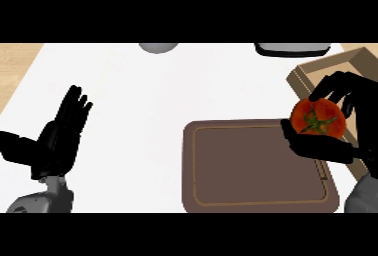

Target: Pick the tomato from the tray and place it in the cardboard box

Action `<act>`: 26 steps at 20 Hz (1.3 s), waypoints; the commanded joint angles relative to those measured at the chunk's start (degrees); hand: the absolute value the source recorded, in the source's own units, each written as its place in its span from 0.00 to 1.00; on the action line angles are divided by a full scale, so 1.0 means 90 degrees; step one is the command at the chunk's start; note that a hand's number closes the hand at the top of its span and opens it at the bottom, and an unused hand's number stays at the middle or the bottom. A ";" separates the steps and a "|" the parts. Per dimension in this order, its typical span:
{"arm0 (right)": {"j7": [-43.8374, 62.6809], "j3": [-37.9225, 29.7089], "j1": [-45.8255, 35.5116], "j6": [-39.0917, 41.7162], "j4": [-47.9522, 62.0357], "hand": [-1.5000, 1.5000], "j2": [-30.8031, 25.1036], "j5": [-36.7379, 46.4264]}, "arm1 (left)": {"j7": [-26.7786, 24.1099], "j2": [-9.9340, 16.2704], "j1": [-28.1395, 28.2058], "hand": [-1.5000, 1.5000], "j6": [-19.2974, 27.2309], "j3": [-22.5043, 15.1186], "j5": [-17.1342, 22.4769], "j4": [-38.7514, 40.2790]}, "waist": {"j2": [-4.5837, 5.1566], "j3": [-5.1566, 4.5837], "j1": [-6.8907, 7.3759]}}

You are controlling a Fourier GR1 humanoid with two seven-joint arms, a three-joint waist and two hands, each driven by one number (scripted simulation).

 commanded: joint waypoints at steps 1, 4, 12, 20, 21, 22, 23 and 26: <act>-0.0481 -0.0920 0.0061 -0.0122 0.0457 1.00 -0.0506 -0.0470 | -0.0202 -0.0102 0.0017 0.50 0.0062 -0.0049 -0.0085 0.0082 | 0.0003 0.0001 -0.0002; -0.0962 -0.1552 -0.0235 -0.0682 0.1308 1.00 -0.0889 -0.0569 | -0.0222 -0.0171 0.0184 0.50 0.0067 -0.0121 -0.0106 0.0026 | 0.0010 0.0003 0.0022; -0.2087 -0.1842 -0.1150 -0.1805 0.4289 1.00 -0.1950 0.0010 | 0.0047 0.0138 -0.0484 0.50 -0.0059 0.0186 0.0092 0.0367 | 0.0030 0.0002 0.0076; -0.2944 -0.1694 -0.1327 -0.1982 0.6396 1.00 -0.2923 0.0600 | 0.0187 -0.0103 -0.0360 0.50 0.0110 -0.0184 -0.0144 0.0082 | 0.0053 0.0004 0.0119; -0.2685 -0.1460 -0.1375 -0.1852 0.6616 1.00 -0.2864 0.0900 | -0.0189 -0.0080 -0.0077 0.50 -0.0068 -0.0108 -0.0048 0.0179 | 0.0068 -0.0002 0.0186; -0.2603 -0.1413 -0.1174 -0.1825 0.7004 1.00 -0.2875 0.1080 | 0.0195 0.0119 -0.0115 0.50 -0.0161 -0.0013 0.0093 -0.0142 | 0.0088 0.0006 0.0299; -0.2536 -0.1332 -0.1408 -0.1392 0.7223 1.00 -0.3093 0.1159 | 0.0006 -0.0045 -0.0294 0.50 -0.0053 -0.0090 0.0005 0.0093 | 0.0096 -0.0001 0.0237; -0.2883 -0.1627 -0.1582 -0.1643 0.8397 0.00 -0.3006 0.0892 | -0.0214 0.0111 -0.0211 0.50 -0.0237 0.0069 0.0076 0.0379 | 0.0101 0.0009 0.0238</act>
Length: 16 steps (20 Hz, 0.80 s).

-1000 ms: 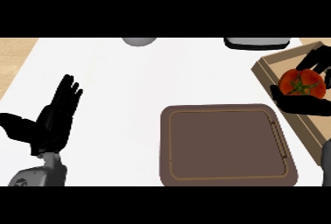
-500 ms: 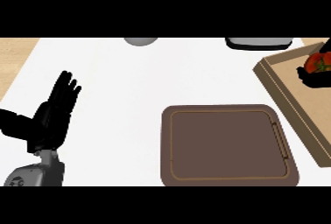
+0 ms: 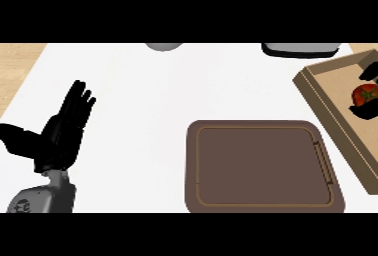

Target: Pick the tomato from the tray and place it in the cardboard box

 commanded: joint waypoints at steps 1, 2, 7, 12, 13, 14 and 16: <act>-0.0685 -0.0215 -0.0434 0.0131 0.1520 0.00 -0.0464 -0.0136 | -0.0068 -0.0062 0.0066 0.50 0.0009 -0.0049 -0.0028 0.0020 | -0.0012 0.0005 -0.0007; -0.0822 -0.0300 -0.0465 -0.0425 0.1870 0.00 -0.0219 -0.0198 | 0.0059 0.0029 -0.0142 0.50 0.0022 0.0078 0.0026 0.0162 | -0.0013 0.0006 -0.0028; -0.1740 -0.0991 -0.0695 -0.1769 0.1793 0.00 -0.0159 -0.0899 | 0.0296 0.0043 0.0074 0.50 -0.0002 0.0019 0.0097 -0.0346 | -0.0029 0.0019 0.0009; -0.2635 -0.1769 -0.1188 -0.1983 0.1643 0.00 -0.0035 -0.2078 | -0.0173 0.0062 0.0151 0.50 -0.0078 0.0134 0.0089 -0.0081 | -0.0040 0.0010 -0.0045; -0.2847 -0.1895 -0.1284 -0.1824 0.1668 0.00 -0.0040 -0.2338 | -0.0147 0.0073 0.0018 0.50 -0.0063 0.0190 0.0087 0.0243 | -0.0031 0.0007 -0.0101; -0.2942 -0.2128 -0.1108 -0.2064 0.1884 0.00 0.0075 -0.2538 | -0.0001 -0.0114 0.0399 0.50 0.0073 -0.0095 -0.0063 -0.0326 | -0.0046 0.0015 -0.0028; -0.2574 -0.2358 -0.1543 -0.1100 0.1934 0.00 -0.0166 -0.2992 | -0.0001 -0.0033 -0.0040 0.50 0.0074 0.0090 0.0009 0.0180 | -0.0054 0.0002 -0.0157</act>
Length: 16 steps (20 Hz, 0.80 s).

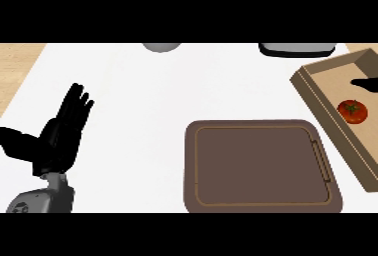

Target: Pick the tomato from the tray and place it in the cardboard box

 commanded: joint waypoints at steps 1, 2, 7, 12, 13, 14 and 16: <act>-0.0265 -0.0835 -0.0282 0.0558 0.0276 0.00 -0.0078 -0.1133 | -0.0187 -0.0183 0.0098 0.50 0.0083 -0.0137 -0.0105 0.0036 | -0.0014 -0.0001 -0.0061; -0.0221 -0.0979 -0.0308 0.0612 0.0197 0.00 0.0096 -0.1378 | 0.0031 0.0126 -0.0118 0.50 -0.0036 0.0206 0.0110 0.0151 | -0.0028 -0.0005 -0.0100; -0.0220 -0.1789 -0.0257 0.1547 0.0541 0.00 -0.0335 -0.2440 | -0.0141 -0.0013 0.0271 0.50 -0.0099 0.0038 0.0093 -0.0067 | -0.0033 -0.0008 -0.0083; -0.0446 -0.2092 -0.0080 0.1925 0.0880 0.00 -0.0980 -0.3016 | 0.0047 0.0085 0.0256 0.50 -0.0131 0.0015 0.0083 -0.0360 | -0.0026 -0.0009 -0.0044; -0.0705 -0.2234 0.0099 0.1750 0.0982 0.00 -0.0858 -0.3153 | -0.0228 0.0011 0.0135 0.50 -0.0066 0.0085 0.0032 0.0110 | -0.0013 -0.0009 -0.0063; -0.0622 -0.2236 0.0150 0.1941 0.0968 0.00 -0.1106 -0.3250 | 0.0071 0.0062 0.0239 0.50 -0.0068 0.0055 0.0071 -0.0240 | -0.0023 -0.0009 -0.0059; -0.0832 -0.2271 0.0041 0.1778 0.1346 0.00 -0.1317 -0.3331 | 0.0095 -0.0185 -0.0126 0.50 0.0246 -0.0170 -0.0195 -0.0055 | 0.0002 -0.0005 -0.0025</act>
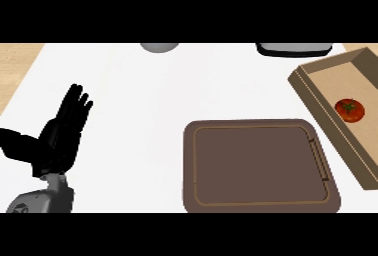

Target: Pick the tomato from the tray and place it in the cardboard box

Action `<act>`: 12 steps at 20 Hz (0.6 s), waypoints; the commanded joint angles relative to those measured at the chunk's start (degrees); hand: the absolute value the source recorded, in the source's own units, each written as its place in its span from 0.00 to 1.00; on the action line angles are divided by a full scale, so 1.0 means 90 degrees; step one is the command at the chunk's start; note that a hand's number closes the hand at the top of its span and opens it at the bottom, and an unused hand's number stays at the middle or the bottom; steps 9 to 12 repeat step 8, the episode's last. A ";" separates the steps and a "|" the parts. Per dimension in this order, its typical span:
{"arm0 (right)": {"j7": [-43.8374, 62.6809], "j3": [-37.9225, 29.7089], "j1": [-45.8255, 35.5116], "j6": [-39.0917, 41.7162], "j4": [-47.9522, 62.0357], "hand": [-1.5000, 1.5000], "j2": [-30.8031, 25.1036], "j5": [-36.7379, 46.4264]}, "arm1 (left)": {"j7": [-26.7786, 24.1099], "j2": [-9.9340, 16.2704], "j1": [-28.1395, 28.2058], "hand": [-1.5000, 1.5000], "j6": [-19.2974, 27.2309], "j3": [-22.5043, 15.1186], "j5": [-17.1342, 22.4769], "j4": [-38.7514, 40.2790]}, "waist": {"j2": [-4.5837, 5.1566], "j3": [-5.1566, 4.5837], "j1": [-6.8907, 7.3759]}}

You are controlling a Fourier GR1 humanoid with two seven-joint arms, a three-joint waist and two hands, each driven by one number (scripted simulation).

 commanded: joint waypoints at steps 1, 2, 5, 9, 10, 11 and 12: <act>-0.0556 -0.0240 0.0324 0.0220 0.0349 0.00 -0.0347 -0.0496 | 0.0110 0.0064 -0.0066 0.50 0.0014 0.0084 0.0042 -0.0047 | 0.0007 0.0000 0.0020; -0.0518 -0.0227 0.0566 0.0121 0.0155 0.00 -0.0191 -0.0563 | 0.0038 0.0087 -0.0344 0.50 0.0010 0.0214 0.0108 0.0359 | -0.0002 -0.0004 -0.0033; -0.0776 -0.0320 0.0692 0.0633 0.0805 0.00 -0.0947 -0.0709 | 0.0203 -0.0047 0.0158 0.50 0.0087 -0.0129 -0.0079 -0.0433 | 0.0008 0.0005 0.0051; -0.1461 -0.0260 0.1015 0.0429 0.0996 0.00 -0.0573 -0.0864 | 0.0055 -0.0005 -0.0058 0.50 0.0048 -0.0085 -0.0109 -0.0086 | 0.0015 0.0006 0.0036; -0.1461 -0.0260 0.1015 0.0429 0.0996 0.00 -0.0573 -0.0864 | 0.0055 -0.0005 -0.0058 0.50 0.0048 -0.0085 -0.0109 -0.0086 | 0.0015 0.0006 0.0036; -0.1461 -0.0260 0.1015 0.0429 0.0996 0.00 -0.0573 -0.0864 | 0.0055 -0.0005 -0.0058 0.50 0.0048 -0.0085 -0.0109 -0.0086 | 0.0015 0.0006 0.0036; -0.1461 -0.0260 0.1015 0.0429 0.0996 0.00 -0.0573 -0.0864 | 0.0055 -0.0005 -0.0058 0.50 0.0048 -0.0085 -0.0109 -0.0086 | 0.0015 0.0006 0.0036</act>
